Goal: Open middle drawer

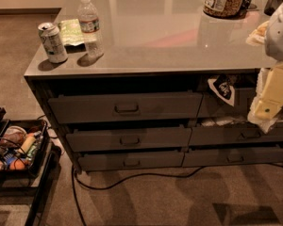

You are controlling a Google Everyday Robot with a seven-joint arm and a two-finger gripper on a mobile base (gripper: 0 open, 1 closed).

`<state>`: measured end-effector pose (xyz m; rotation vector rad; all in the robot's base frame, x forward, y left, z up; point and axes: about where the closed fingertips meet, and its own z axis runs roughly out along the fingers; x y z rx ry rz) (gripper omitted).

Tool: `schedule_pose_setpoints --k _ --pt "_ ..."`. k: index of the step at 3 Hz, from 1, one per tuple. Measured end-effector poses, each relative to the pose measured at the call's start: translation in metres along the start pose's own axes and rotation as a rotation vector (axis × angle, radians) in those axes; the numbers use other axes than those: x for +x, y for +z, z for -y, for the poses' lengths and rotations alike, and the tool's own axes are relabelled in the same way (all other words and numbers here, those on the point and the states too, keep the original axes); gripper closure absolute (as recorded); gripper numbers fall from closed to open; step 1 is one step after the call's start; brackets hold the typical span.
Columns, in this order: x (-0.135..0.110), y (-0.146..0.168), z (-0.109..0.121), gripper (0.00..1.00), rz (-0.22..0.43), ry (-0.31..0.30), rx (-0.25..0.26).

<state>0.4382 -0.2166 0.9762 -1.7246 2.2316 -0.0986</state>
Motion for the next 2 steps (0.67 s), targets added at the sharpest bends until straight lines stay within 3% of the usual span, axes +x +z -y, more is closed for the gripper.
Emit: schedule_pose_setpoints --k 1,2 --pt "0.0000 0.0000 0.0000 0.00 0.000 0.000 0.000" --pt "0.0019 0.0031 -0.0031 0.00 0.049 -0.006 -0.008"
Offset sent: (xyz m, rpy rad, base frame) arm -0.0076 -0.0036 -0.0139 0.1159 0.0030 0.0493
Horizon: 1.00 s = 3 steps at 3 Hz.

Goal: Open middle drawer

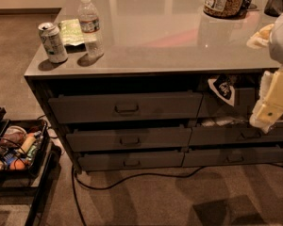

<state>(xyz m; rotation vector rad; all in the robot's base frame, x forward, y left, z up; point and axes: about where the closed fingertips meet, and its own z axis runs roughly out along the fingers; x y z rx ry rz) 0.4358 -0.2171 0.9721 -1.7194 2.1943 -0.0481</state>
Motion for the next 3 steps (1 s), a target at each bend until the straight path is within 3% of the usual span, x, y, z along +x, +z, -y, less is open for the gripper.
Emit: schedule_pose_setpoints --k 1,2,3 --pt "0.013 0.034 -0.009 0.00 0.134 -0.010 -0.027" --pt "0.011 0.057 -0.007 0.00 0.343 -0.030 0.033" --pt "-0.030 0.062 -0.001 0.00 0.561 -0.114 0.076"
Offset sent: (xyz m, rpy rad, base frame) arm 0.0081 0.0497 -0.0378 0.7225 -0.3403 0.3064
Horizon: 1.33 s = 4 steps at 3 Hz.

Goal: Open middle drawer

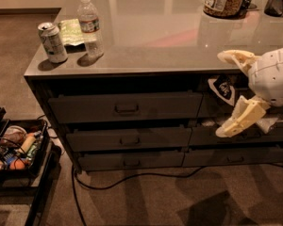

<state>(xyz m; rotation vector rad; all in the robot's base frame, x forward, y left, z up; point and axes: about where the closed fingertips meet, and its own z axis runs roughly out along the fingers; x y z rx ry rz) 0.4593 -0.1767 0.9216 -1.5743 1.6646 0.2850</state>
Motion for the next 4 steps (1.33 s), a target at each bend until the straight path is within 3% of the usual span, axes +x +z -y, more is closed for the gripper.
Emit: schedule_pose_setpoints --k 1,3,4 --pt "-0.033 0.026 0.003 0.00 0.112 -0.060 -0.016" --pt "-0.041 0.028 0.001 0.00 0.101 -0.085 -0.029" --pt "-0.035 0.053 -0.006 0.00 0.042 -0.123 -0.060"
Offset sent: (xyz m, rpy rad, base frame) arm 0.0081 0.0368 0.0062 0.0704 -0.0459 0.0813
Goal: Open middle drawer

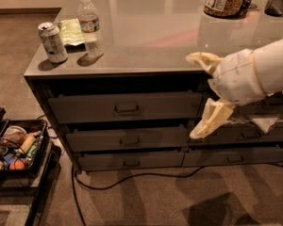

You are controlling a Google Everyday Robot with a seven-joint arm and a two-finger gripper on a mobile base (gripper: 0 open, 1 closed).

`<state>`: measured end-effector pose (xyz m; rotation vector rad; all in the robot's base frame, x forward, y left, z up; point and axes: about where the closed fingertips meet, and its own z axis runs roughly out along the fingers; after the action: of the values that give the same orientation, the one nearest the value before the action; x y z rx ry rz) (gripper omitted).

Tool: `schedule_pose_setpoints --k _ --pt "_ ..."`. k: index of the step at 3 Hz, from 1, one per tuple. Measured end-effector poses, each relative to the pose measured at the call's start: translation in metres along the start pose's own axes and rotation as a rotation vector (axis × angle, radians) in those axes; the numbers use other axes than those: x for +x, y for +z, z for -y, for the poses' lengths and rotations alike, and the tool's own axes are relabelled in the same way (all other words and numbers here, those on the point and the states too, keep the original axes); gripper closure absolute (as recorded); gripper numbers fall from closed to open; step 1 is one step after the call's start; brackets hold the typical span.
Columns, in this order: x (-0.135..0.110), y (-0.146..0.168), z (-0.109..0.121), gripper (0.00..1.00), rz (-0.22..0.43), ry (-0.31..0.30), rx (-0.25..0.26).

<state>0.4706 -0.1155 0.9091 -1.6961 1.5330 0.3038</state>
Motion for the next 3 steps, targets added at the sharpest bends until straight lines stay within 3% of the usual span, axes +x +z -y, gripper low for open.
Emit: schedule_pose_setpoints --k 1,2,3 --pt "0.019 0.028 -0.011 0.00 -0.061 -0.064 0.005" --pt "0.043 0.052 -0.024 0.00 -0.136 -0.082 0.056" --pt "0.077 0.079 -0.028 0.00 -0.168 -0.057 0.138"
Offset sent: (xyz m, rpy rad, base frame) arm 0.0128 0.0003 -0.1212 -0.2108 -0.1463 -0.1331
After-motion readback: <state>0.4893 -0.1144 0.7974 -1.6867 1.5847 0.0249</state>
